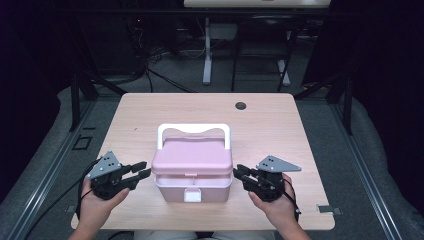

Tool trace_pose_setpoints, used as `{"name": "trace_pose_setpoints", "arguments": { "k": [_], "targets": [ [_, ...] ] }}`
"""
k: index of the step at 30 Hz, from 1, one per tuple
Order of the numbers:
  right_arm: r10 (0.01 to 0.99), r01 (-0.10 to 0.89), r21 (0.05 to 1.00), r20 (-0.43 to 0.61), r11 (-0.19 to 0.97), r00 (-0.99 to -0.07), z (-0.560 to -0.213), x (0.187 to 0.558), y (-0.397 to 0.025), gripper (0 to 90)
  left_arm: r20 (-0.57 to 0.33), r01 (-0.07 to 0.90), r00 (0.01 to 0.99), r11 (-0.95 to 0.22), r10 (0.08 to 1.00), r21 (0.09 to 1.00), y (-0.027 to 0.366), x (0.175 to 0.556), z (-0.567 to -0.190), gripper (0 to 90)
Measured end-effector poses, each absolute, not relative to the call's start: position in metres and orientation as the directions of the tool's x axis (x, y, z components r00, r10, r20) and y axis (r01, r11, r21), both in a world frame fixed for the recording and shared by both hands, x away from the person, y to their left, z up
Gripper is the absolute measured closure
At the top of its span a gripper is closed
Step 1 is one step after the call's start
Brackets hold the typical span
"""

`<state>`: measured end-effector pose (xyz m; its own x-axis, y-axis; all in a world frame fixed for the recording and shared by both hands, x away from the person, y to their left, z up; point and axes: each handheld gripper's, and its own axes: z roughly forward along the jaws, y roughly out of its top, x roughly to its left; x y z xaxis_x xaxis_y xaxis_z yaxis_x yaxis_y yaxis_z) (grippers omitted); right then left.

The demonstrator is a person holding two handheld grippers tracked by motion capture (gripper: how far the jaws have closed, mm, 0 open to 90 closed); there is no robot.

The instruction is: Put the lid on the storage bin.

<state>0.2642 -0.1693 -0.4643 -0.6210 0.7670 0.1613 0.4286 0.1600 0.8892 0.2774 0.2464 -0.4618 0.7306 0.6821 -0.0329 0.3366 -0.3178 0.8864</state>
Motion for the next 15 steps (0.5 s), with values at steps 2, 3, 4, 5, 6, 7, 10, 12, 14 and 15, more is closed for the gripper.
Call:
{"name": "trace_pose_setpoints", "arguments": {
  "k": [2, 3, 4, 5, 6, 7, 10, 12, 14, 15],
  "targets": [
    [0.769, 0.428, 0.889, 0.157, 0.164, -0.620, -0.465, 0.263, -0.171, 74.9, -0.030, 0.347, 0.731, -0.333, 0.682, 0.877, 0.247, 0.277, -0.463, 68.0],
    [0.766, 0.431, 0.888, 0.164, 0.159, -0.622, -0.465, 0.262, -0.173, 74.2, -0.029, 0.348, 0.731, -0.336, 0.682, 0.875, 0.247, 0.277, -0.464, 67.0],
    [0.763, 0.437, 0.886, 0.173, 0.155, -0.622, -0.465, 0.262, -0.174, 73.4, -0.025, 0.352, 0.729, -0.343, 0.684, 0.871, 0.247, 0.277, -0.465, 66.5],
    [0.763, 0.443, 0.883, 0.180, 0.153, -0.621, -0.465, 0.262, -0.175, 73.4, -0.026, 0.351, 0.724, -0.335, 0.689, 0.874, 0.249, 0.277, -0.466, 65.5],
    [0.764, 0.444, 0.883, 0.182, 0.150, -0.619, -0.465, 0.262, -0.177, 73.3, -0.033, 0.355, 0.720, -0.328, 0.693, 0.876, 0.250, 0.277, -0.467, 63.0],
    [0.765, 0.447, 0.883, 0.185, 0.146, -0.617, -0.466, 0.262, -0.177, 73.2, -0.035, 0.358, 0.717, -0.324, 0.697, 0.876, 0.252, 0.277, -0.467, 61.8],
    [0.767, 0.451, 0.881, 0.191, 0.140, -0.613, -0.468, 0.263, -0.179, 73.0, -0.043, 0.365, 0.704, -0.310, 0.709, 0.878, 0.256, 0.277, -0.468, 59.4],
    [0.769, 0.453, 0.881, 0.192, 0.140, -0.610, -0.469, 0.264, -0.179, 72.7, -0.041, 0.366, 0.700, -0.308, 0.713, 0.878, 0.258, 0.279, -0.468, 57.7],
    [0.769, 0.455, 0.880, 0.195, 0.136, -0.608, -0.470, 0.265, -0.179, 71.8, -0.046, 0.370, 0.694, -0.301, 0.719, 0.879, 0.259, 0.280, -0.469, 55.8],
    [0.769, 0.454, 0.881, 0.195, 0.136, -0.608, -0.470, 0.266, -0.180, 70.8, -0.048, 0.373, 0.693, -0.300, 0.720, 0.878, 0.260, 0.281, -0.469, 54.9]
  ]
}}
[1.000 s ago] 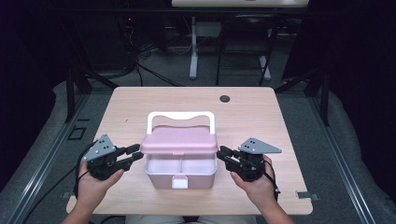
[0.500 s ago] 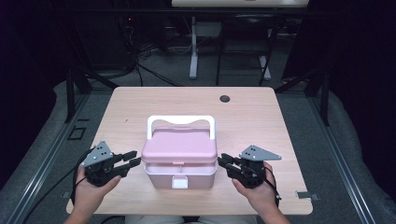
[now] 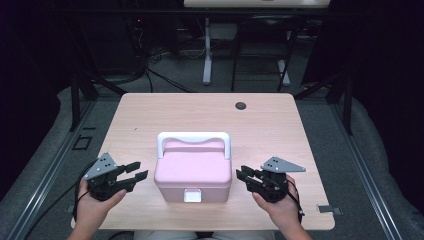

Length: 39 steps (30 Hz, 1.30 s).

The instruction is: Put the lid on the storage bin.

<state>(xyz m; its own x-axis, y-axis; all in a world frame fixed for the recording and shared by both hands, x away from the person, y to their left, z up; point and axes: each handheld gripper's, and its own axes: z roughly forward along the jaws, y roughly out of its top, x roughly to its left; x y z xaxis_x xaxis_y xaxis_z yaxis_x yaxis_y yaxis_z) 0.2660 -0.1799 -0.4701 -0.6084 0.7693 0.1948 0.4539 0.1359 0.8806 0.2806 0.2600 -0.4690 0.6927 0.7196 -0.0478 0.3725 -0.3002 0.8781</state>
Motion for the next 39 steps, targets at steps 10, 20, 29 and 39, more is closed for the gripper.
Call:
{"name": "trace_pose_setpoints", "arguments": {
  "k": [10, 20, 29, 39],
  "targets": [
    [0.792, 0.423, 0.898, 0.166, 0.126, -0.587, -0.471, 0.274, -0.189, 53.1, -0.046, 0.373, 0.662, -0.276, 0.748, 0.886, 0.267, 0.292, -0.467, 48.1],
    [0.824, 0.474, 0.875, 0.196, 0.098, -0.532, -0.472, 0.303, -0.203, 47.5, -0.056, 0.405, 0.614, -0.253, 0.787, 0.878, 0.276, 0.319, -0.477, 47.8],
    [0.866, 0.493, 0.868, 0.203, 0.056, -0.457, -0.476, 0.333, -0.215, 45.9, -0.081, 0.438, 0.552, -0.206, 0.830, 0.875, 0.280, 0.343, -0.485, 47.9],
    [0.903, 0.472, 0.878, 0.140, 0.076, -0.406, -0.504, 0.336, -0.223, 45.9, -0.084, 0.479, 0.501, -0.195, 0.861, 0.856, 0.299, 0.346, -0.509, 48.3]
  ]
}}
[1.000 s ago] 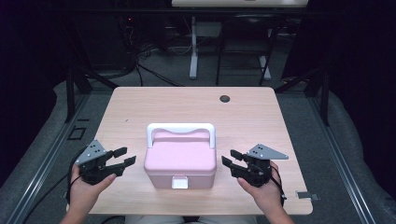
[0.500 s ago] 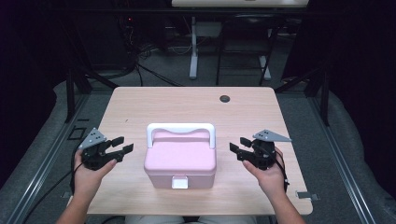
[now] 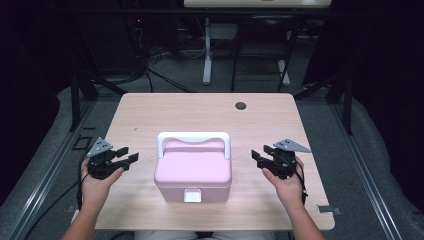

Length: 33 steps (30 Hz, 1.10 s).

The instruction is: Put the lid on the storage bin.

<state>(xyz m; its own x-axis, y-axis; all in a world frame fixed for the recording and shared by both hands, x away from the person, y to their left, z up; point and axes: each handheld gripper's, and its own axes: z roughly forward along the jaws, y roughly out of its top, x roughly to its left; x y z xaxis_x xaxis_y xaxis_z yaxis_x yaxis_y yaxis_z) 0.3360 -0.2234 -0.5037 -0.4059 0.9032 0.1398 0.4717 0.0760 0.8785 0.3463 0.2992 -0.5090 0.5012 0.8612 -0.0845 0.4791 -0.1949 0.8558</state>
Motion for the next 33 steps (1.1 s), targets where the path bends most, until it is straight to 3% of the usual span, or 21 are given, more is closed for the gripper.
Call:
{"name": "trace_pose_setpoints", "arguments": {
  "k": [15, 22, 33],
  "targets": [
    [0.906, 0.490, 0.861, 0.092, 0.136, -0.414, -0.536, 0.338, -0.220, 45.9, -0.051, 0.532, 0.509, -0.267, 0.859, 0.803, 0.298, 0.347, -0.541, 51.7],
    [0.900, 0.491, 0.855, 0.070, 0.168, -0.431, -0.542, 0.339, -0.213, 45.9, -0.095, 0.563, 0.475, -0.219, 0.875, 0.797, 0.302, 0.350, -0.550, 49.2],
    [0.900, 0.516, 0.838, 0.071, 0.181, -0.430, -0.548, 0.343, -0.216, 46.2, -0.090, 0.569, 0.484, -0.235, 0.870, 0.788, 0.303, 0.352, -0.556, 49.6]
  ]
}}
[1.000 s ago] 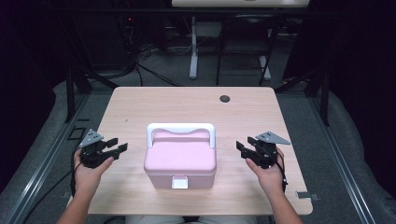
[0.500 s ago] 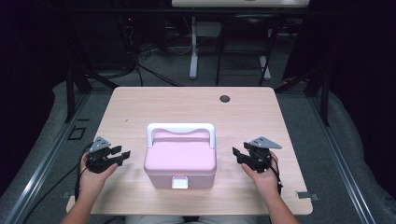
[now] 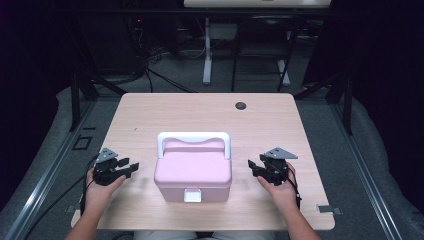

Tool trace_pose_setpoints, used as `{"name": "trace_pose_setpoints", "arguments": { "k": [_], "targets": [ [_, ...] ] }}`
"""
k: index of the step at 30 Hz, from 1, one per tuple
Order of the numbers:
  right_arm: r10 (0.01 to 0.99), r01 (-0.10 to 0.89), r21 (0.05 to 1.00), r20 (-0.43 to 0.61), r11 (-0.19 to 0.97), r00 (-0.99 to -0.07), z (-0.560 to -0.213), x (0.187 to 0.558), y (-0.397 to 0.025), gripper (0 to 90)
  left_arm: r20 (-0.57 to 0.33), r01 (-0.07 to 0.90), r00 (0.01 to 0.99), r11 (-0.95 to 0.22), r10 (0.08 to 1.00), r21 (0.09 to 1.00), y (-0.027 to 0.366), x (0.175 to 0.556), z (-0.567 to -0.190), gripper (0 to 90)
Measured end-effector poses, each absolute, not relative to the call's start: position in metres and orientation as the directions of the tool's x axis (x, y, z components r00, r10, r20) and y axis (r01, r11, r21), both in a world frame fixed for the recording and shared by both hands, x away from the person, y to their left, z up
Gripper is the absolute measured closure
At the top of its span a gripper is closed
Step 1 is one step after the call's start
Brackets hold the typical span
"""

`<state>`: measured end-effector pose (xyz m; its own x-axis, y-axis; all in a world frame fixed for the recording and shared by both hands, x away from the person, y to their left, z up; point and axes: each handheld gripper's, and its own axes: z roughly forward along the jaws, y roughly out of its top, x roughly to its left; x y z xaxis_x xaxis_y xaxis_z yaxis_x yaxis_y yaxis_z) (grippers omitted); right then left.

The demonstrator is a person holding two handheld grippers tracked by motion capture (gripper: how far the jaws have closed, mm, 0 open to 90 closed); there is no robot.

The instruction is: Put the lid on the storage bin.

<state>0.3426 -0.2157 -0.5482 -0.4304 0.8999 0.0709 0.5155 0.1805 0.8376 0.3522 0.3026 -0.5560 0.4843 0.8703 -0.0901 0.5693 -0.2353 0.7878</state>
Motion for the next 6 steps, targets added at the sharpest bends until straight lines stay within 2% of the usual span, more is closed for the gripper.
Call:
{"name": "trace_pose_setpoints", "arguments": {
  "k": [6],
  "targets": [
    [0.904, 0.518, 0.837, 0.070, 0.177, -0.422, -0.5487, 0.3428, -0.2168, 46.2, -0.043, 0.519, 0.497, -0.257, 0.867, 0.815, 0.3004, 0.3499, -0.5504, 48.7]
  ]
}}
